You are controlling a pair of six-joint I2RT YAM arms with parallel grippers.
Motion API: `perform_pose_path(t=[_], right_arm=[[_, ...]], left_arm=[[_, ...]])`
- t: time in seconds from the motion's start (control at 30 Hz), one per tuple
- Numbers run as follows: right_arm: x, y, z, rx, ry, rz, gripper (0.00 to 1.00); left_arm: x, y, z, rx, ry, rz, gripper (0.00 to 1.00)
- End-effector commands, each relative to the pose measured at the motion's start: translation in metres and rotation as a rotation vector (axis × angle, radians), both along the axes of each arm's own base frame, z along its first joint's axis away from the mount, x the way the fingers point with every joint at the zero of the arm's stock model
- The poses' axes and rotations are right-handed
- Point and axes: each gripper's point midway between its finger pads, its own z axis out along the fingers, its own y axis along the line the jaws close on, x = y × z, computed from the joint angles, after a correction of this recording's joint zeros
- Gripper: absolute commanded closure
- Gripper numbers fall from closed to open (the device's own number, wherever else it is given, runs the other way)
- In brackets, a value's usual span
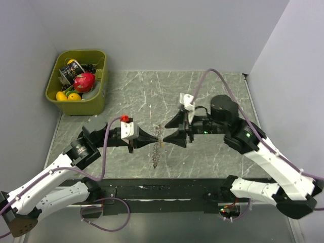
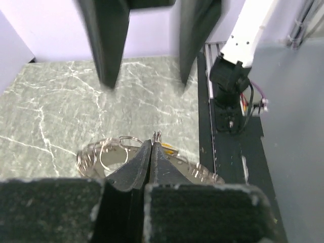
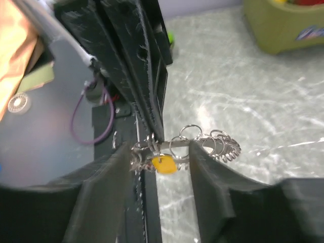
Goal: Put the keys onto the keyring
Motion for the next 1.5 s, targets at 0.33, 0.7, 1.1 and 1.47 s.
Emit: perform_pose_path(t=[0.33, 0.7, 1.1, 1.47], right_arm=[[-0.014, 0.0, 0.026, 0.112, -0.042, 0.063, 0.47], [-0.016, 0.011, 0.025, 0.112, -0.019, 0.09, 0.52], [-0.018, 0.02, 0.02, 0.115, -0.003, 0.11, 0.33], [-0.01, 0.026, 0.016, 0.11, 0.017, 0.086, 0.64]], left_arm=[[-0.017, 0.031, 0.083, -0.574, -0.042, 0.065, 0.99], [-0.015, 0.03, 0.087, -0.565, -0.061, 0.071, 0.99], [-0.008, 0.028, 0.086, -0.566, -0.069, 0.096, 0.99], [-0.015, 0.026, 0.088, -0.562, -0.081, 0.055, 0.99]])
